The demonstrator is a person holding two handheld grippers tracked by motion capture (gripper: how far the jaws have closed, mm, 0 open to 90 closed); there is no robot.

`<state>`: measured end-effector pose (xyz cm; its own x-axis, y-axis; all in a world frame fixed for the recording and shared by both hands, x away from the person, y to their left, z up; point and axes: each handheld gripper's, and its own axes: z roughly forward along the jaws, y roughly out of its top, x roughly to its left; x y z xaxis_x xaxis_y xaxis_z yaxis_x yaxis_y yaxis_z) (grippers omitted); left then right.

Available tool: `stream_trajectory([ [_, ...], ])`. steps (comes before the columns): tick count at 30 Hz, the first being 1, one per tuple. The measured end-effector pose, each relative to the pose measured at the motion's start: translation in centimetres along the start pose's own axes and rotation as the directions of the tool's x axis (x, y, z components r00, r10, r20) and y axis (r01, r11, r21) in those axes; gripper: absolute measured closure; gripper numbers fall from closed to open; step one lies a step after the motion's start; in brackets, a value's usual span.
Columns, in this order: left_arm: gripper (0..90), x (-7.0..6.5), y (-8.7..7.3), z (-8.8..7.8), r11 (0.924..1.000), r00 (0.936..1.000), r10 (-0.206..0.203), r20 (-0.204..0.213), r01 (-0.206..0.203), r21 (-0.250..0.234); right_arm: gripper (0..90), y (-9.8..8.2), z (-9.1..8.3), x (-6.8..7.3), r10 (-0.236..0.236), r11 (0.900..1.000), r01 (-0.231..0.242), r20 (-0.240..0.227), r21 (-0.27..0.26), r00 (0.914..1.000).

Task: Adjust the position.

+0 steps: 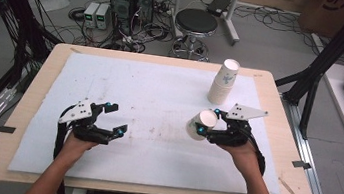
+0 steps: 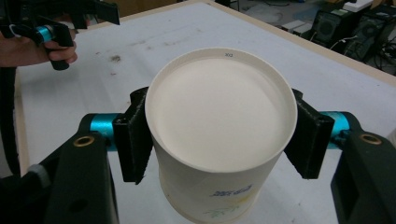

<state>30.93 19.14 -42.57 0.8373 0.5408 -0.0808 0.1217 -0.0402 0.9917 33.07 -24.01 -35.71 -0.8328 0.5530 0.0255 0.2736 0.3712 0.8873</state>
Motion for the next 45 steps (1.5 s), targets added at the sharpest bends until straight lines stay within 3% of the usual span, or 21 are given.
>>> stream_trajectory([
  [5, 15.1, -0.2, 0.0, 0.3, 0.9996, 0.9999, 0.005, 0.015, -0.006, 0.026, 34.5, 0.1, 0.5, 0.7, -0.013, 1.000, 0.013, -0.030, -0.006, 0.9995],
  [9, 15.0, -0.5, 0.2, 1.0, 0.9990, 0.9983, -0.028, 0.051, 0.026, 0.038, 34.4, 0.3, 1.2, 1.3, -0.025, 1.000, 0.024, -0.064, -0.007, 0.9976],
  [12, 15.0, -1.1, 0.4, 1.9, 0.9985, 0.9953, -0.014, 0.096, 0.009, 0.055, 34.4, 0.4, 1.7, 1.7, -0.024, 1.000, 0.024, -0.082, 0.000, 0.9963],
  [14, 15.0, -1.6, 0.5, 2.7, 0.9979, 0.9892, -0.002, 0.147, -0.007, 0.065, 34.4, 0.4, 1.9, 1.8, -0.027, 1.000, 0.027, -0.090, -0.002, 0.9956],
  [17, 15.4, -2.1, 0.8, 3.9, 0.9974, 0.9820, 0.007, 0.189, -0.020, 0.069, 34.4, 0.6, 2.3, 2.2, -0.037, 0.999, 0.037, -0.111, 0.000, 0.9931],
  [26, 15.5, -3.5, 1.5, 6.7, 0.9945, 0.9614, 0.035, 0.273, -0.060, 0.086, 34.4, 0.9, 3.2, 3.1, -0.051, 0.998, 0.055, -0.148, 0.018, 0.9877],
  [38, 15.5, -4.5, 1.2, 8.6, 0.9887, 0.9474, 0.051, 0.316, -0.093, 0.117, 34.4, 1.2, 3.9, 4.2, -0.058, 0.998, 0.063, -0.189, 0.019, 0.9803],
  [45, 16.1, -4.9, 1.1, 9.4, 0.9863, 0.9402, 0.056, 0.336, -0.105, 0.127, 34.5, 1.5, 4.7, 5.0, -0.063, 0.998, 0.069, -0.234, 0.016, 0.9702],
])
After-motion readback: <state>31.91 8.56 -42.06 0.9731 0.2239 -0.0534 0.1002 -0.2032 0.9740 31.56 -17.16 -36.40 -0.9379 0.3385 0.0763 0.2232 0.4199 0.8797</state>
